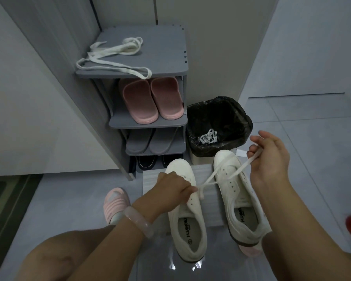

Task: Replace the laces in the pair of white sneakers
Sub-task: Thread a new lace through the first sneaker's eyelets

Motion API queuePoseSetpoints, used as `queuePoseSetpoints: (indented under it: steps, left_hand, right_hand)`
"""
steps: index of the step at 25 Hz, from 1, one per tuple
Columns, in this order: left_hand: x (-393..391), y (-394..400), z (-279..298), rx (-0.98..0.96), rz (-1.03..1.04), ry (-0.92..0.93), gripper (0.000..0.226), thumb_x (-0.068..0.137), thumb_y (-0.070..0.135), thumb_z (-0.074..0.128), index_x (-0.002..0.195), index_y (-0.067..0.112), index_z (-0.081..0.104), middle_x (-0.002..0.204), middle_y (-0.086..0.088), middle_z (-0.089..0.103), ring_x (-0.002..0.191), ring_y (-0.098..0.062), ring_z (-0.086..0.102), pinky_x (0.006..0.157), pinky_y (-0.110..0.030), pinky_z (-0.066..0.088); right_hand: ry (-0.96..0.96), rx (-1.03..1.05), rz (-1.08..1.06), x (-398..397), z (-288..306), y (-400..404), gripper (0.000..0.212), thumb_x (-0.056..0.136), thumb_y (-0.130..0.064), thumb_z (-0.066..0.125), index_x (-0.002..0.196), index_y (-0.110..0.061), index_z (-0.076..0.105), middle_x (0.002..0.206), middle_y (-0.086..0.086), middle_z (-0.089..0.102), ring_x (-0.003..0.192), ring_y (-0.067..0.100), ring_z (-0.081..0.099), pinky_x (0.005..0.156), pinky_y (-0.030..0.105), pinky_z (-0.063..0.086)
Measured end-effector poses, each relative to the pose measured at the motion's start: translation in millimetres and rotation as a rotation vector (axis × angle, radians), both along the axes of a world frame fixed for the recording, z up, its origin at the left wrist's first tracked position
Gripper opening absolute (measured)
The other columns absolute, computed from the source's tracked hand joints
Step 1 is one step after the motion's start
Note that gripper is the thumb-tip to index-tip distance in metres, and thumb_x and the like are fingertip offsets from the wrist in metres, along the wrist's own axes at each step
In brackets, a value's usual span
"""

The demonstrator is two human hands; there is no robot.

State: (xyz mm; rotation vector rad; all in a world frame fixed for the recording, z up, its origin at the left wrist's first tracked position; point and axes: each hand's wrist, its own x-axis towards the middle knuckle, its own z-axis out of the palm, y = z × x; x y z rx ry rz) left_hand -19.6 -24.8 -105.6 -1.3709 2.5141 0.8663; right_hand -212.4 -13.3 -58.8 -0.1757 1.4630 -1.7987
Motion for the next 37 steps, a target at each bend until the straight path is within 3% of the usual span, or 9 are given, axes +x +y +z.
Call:
queuePoseSetpoints:
  steps: [4,7,12,14,18,21,28,32,37]
  left_hand:
    - [15.6,-15.5,24.7,0.102,0.747,0.641,0.038,0.097,0.024,0.042,0.066,0.017,0.062,0.070,-0.008,0.056,0.060,-0.017,0.044,0.062,-0.027,0.035]
    - [47.7,-36.1,35.5,-0.214,1.111,0.637,0.030,0.096,0.020,0.045,0.074,0.010,0.063,0.070,-0.008,0.054,0.061,-0.021,0.048,0.059,-0.027,0.038]
    - [50.9,-27.9,10.2,-0.150,0.629,0.002,0.021,0.091,0.023,0.051,0.106,0.017,0.064,0.112,-0.009,0.057,0.105,-0.027,0.054,0.095,-0.040,0.043]
    - [29.3,-14.4,8.2,-0.121,0.477,0.168,0.025,0.090,0.020,0.054,0.115,0.019,0.059,0.116,0.001,0.052,0.104,-0.017,0.054,0.093,-0.027,0.042]
    - [-5.2,7.9,24.5,0.555,0.501,0.768,0.024,0.092,0.013,0.054,0.113,0.023,0.048,0.096,0.010,0.061,0.062,-0.002,0.054,0.058,-0.014,0.043]
    - [-3.4,7.8,24.9,0.678,0.374,0.731,0.014,0.094,0.015,0.050,0.107,0.016,0.056,0.079,0.003,0.062,0.058,-0.007,0.050,0.056,-0.016,0.041]
    - [27.5,-15.8,14.4,0.082,0.357,0.255,0.020,0.094,0.021,0.050,0.082,0.015,0.065,0.072,0.006,0.059,0.064,-0.003,0.054,0.055,-0.007,0.037]
    - [33.1,-22.6,14.9,-0.009,0.687,0.447,0.028,0.093,0.014,0.048,0.067,0.021,0.055,0.062,0.005,0.056,0.051,-0.003,0.051,0.052,-0.006,0.041]
    - [25.6,-23.2,10.9,0.023,0.748,0.696,0.033,0.094,0.012,0.048,0.125,0.020,0.049,0.129,-0.003,0.048,0.113,-0.011,0.054,0.093,-0.017,0.044]
  right_hand:
    - [0.159,0.089,0.183,3.7,-2.5,1.8,0.027,0.088,0.005,0.040,0.089,-0.017,0.057,0.078,0.000,0.061,0.043,0.006,0.040,0.044,0.016,0.034]
    - [0.369,0.170,0.319,8.8,-11.9,2.0,0.026,0.093,-0.001,0.037,0.100,-0.017,0.056,0.086,-0.001,0.065,0.039,0.001,0.037,0.040,0.013,0.032]
    - [0.665,0.159,0.797,38.0,-24.7,8.2,0.043,0.094,0.006,0.031,0.122,-0.022,0.047,0.118,0.001,0.056,0.047,-0.002,0.054,0.050,0.016,0.046]
    - [0.612,0.050,0.919,55.4,-22.8,12.6,0.051,0.092,0.012,0.028,0.127,-0.023,0.043,0.123,-0.004,0.048,0.065,-0.002,0.065,0.062,0.013,0.052]
    - [0.520,-0.065,0.817,59.9,-18.2,11.0,0.069,0.085,0.017,0.035,0.120,-0.042,0.044,0.127,-0.015,0.047,0.108,0.012,0.061,0.081,0.023,0.055]
    - [0.302,-0.062,0.660,47.4,-13.1,6.6,0.064,0.086,0.014,0.034,0.117,-0.040,0.049,0.126,-0.008,0.051,0.080,0.010,0.065,0.068,0.028,0.055]
    - [-0.019,0.013,0.293,14.1,-13.0,-1.5,0.029,0.095,0.005,0.034,0.103,-0.017,0.051,0.094,0.005,0.054,0.050,0.005,0.041,0.041,0.014,0.034]
    - [-0.170,0.099,0.301,13.6,-17.7,-1.2,0.032,0.096,0.007,0.034,0.120,-0.013,0.042,0.103,0.018,0.060,0.056,0.010,0.045,0.043,0.013,0.043]
    - [-0.322,0.059,0.411,24.5,-24.6,-0.6,0.033,0.095,0.005,0.042,0.124,-0.009,0.041,0.090,0.019,0.066,0.071,0.013,0.069,0.065,0.017,0.057]
